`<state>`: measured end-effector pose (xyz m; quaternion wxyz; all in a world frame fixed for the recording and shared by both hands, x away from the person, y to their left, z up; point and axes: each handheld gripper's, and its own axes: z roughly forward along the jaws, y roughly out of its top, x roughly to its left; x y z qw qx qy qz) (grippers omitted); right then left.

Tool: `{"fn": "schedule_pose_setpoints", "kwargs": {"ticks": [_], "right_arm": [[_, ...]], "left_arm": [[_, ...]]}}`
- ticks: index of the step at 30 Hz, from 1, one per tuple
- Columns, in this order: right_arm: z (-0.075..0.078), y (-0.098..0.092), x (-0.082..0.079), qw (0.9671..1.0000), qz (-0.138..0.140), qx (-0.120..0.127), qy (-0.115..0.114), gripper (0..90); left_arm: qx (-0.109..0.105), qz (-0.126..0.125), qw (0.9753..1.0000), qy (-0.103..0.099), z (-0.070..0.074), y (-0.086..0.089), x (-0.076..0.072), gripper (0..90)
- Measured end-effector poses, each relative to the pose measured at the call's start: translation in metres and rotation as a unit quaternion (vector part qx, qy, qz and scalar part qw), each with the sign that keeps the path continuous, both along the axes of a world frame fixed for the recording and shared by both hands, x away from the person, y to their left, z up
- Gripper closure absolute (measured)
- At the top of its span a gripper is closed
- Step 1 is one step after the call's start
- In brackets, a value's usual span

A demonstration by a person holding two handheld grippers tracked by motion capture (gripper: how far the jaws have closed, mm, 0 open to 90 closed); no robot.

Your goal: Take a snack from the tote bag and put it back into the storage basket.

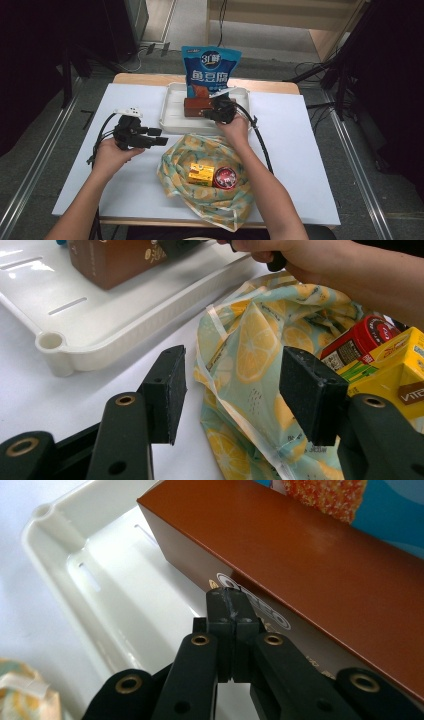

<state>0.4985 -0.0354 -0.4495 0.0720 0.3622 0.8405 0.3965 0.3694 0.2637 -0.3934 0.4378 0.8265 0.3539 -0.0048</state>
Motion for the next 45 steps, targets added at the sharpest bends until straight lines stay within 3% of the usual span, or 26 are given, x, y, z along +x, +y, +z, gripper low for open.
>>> {"fn": "schedule_pose_setpoints", "kwargs": {"ticks": [6,22,31,36,40,45], "right_arm": [[0.000,0.001,0.007,0.9998,-0.020,0.000,0.002,90.0],[0.000,0.000,0.010,0.9998,-0.010,0.012,0.010,89.7],[0.007,-0.006,0.004,0.9997,-0.002,0.024,0.005,85.7],[0.016,-0.010,-0.002,0.9994,0.006,0.031,0.012,78.7],[0.022,-0.014,-0.008,0.9993,0.006,0.037,0.001,69.9],[0.027,-0.020,-0.016,0.9991,0.007,0.043,-0.001,65.5]], "left_arm": [[-0.001,-0.003,1.0000,-0.002,0.000,0.000,0.000,44.7],[0.000,-0.007,1.0000,-0.003,0.000,-0.001,-0.001,44.5],[0.000,-0.006,1.0000,-0.003,0.001,-0.001,-0.001,44.5],[-0.001,-0.006,1.0000,-0.003,0.001,-0.001,-0.001,44.4],[0.000,-0.008,1.0000,-0.002,0.001,-0.001,-0.001,44.0],[0.001,-0.009,1.0000,-0.004,0.002,-0.002,-0.002,43.9]]}}
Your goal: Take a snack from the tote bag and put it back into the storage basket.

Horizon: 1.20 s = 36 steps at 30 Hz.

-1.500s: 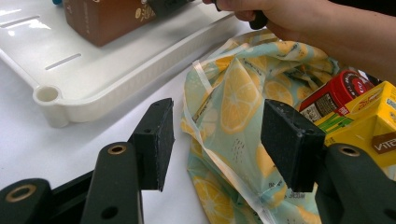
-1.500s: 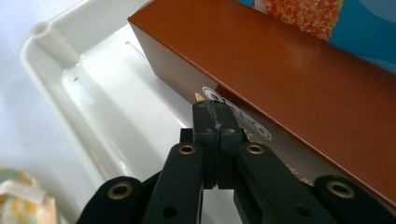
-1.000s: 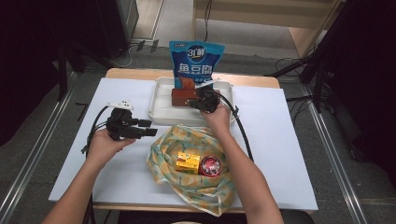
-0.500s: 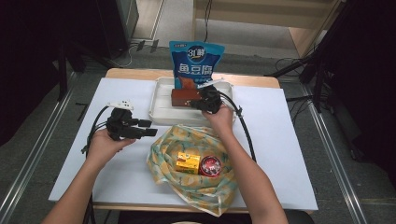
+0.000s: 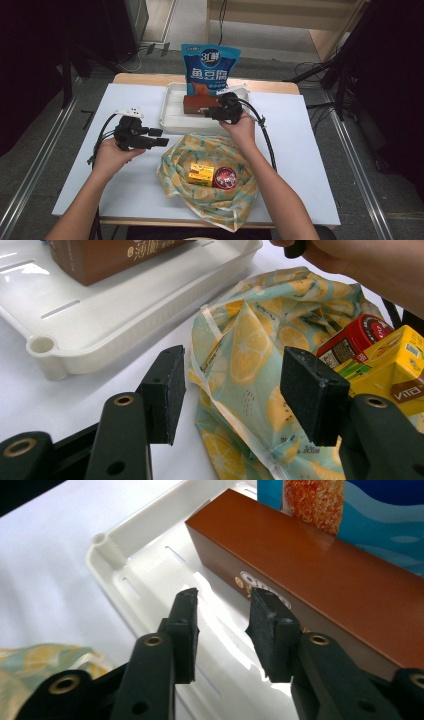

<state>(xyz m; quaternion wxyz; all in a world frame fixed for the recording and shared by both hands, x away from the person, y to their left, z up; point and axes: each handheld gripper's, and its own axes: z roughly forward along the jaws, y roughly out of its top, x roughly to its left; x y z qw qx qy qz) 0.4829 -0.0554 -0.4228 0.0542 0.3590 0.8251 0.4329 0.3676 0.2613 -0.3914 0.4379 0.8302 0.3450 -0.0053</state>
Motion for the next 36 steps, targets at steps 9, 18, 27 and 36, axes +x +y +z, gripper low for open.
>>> {"fn": "schedule_pose_setpoints", "kwargs": {"ticks": [9,18,27,36], "right_arm": [[0.010,-0.010,-0.017,0.9999,0.015,0.006,0.000,58.2],[0.022,-0.017,-0.033,0.9995,0.029,0.012,-0.006,53.9],[0.025,-0.026,-0.053,0.9990,0.038,0.020,-0.013,49.0],[0.019,-0.040,-0.071,0.9990,0.037,0.024,-0.012,48.3]], "left_arm": [[0.002,-0.008,1.0000,-0.002,0.002,-0.004,-0.001,42.9],[0.000,-0.014,0.9999,-0.001,0.003,-0.008,-0.003,41.8],[0.001,-0.021,0.9998,-0.002,0.005,-0.011,-0.005,41.2],[0.001,-0.026,0.9997,-0.002,0.007,-0.013,-0.007,40.8]]}}
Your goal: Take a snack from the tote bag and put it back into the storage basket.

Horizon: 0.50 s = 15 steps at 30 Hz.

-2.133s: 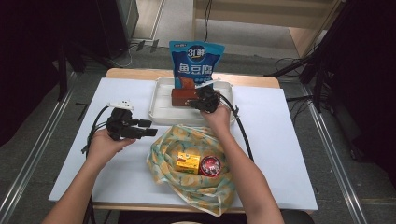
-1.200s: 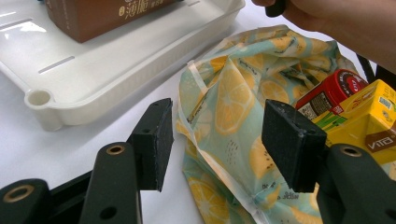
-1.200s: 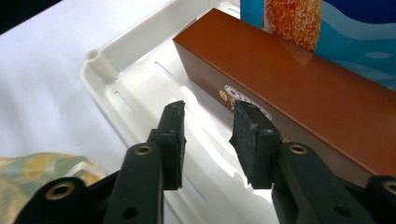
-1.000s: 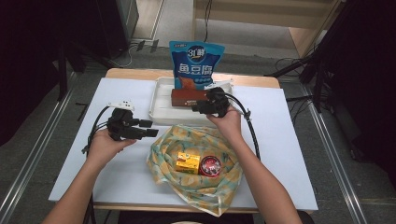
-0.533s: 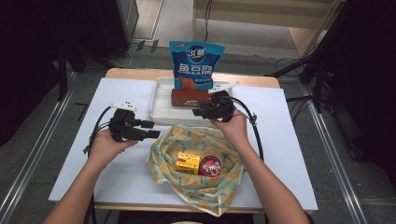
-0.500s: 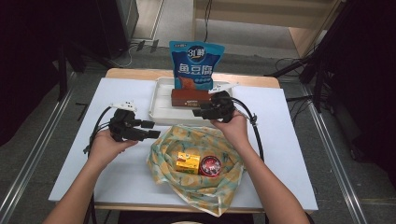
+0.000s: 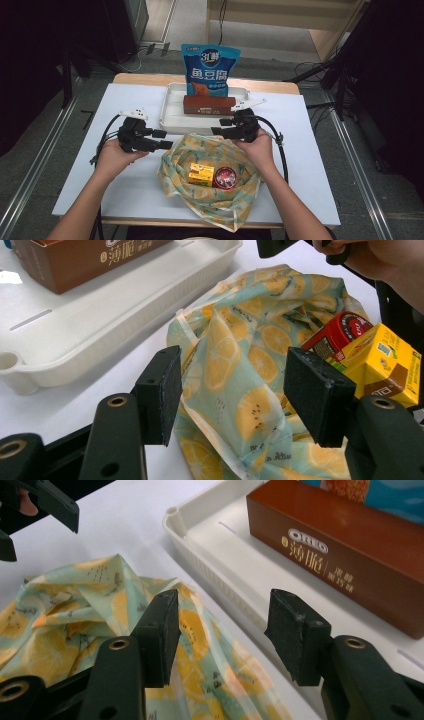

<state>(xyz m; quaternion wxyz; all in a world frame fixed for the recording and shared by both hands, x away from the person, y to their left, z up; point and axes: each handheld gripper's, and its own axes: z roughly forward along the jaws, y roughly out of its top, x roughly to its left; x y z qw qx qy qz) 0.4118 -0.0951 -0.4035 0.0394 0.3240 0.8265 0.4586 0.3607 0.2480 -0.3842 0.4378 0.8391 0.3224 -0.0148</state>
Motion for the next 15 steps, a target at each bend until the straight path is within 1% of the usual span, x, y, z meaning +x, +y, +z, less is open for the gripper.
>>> {"fn": "schedule_pose_setpoints", "kwargs": {"ticks": [7,8,12,14,15], "right_arm": [[-0.003,-0.008,-0.009,1.0000,-0.003,0.007,-0.003,47.7],[-0.003,-0.009,-0.010,1.0000,-0.003,0.004,-0.001,47.2],[-0.003,-0.011,-0.016,1.0000,-0.001,0.000,-0.010,46.6],[-0.004,-0.012,-0.017,1.0000,-0.001,0.000,-0.008,46.5],[-0.005,-0.013,-0.021,1.0000,-0.001,0.000,-0.005,46.5]], "left_arm": [[0.003,-0.004,1.0000,-0.004,0.002,-0.001,-0.004,40.5],[0.003,-0.004,1.0000,-0.005,0.003,-0.001,-0.004,40.5],[0.004,-0.007,0.9999,-0.006,0.003,-0.003,-0.005,40.5],[0.005,-0.009,0.9999,-0.005,0.003,-0.004,-0.005,40.5],[0.005,-0.010,0.9999,-0.006,0.004,-0.005,-0.006,40.5]]}}
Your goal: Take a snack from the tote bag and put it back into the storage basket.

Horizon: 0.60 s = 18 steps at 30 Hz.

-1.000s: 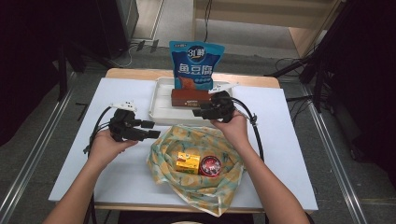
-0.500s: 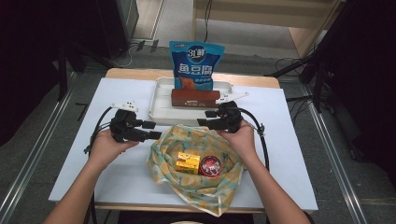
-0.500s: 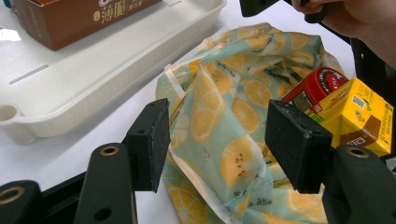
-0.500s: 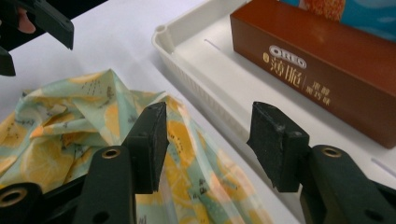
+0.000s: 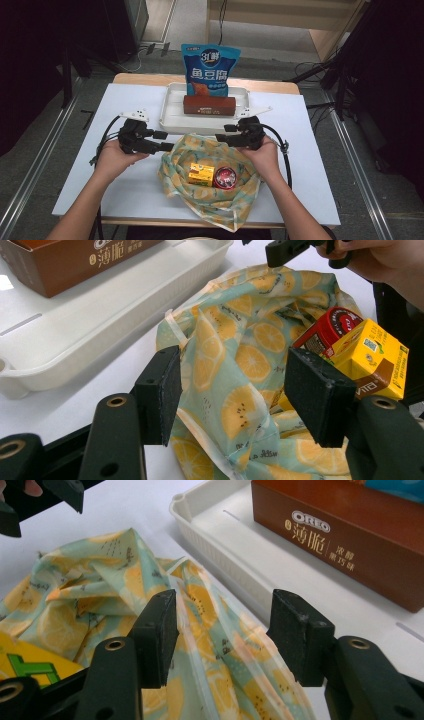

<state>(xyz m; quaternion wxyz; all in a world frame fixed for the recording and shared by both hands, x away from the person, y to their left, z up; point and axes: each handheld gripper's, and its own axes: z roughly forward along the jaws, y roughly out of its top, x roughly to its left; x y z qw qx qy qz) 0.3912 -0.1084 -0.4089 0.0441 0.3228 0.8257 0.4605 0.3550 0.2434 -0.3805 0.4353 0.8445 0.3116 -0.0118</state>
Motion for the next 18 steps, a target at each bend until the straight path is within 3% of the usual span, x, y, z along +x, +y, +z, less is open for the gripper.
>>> {"fn": "schedule_pose_setpoints", "kwargs": {"ticks": [18], "right_arm": [[-0.007,0.001,0.001,1.0000,0.002,-0.001,0.007,45.1]], "left_arm": [[0.000,-0.023,0.9997,-0.011,0.007,-0.013,-0.008,40.4]]}}
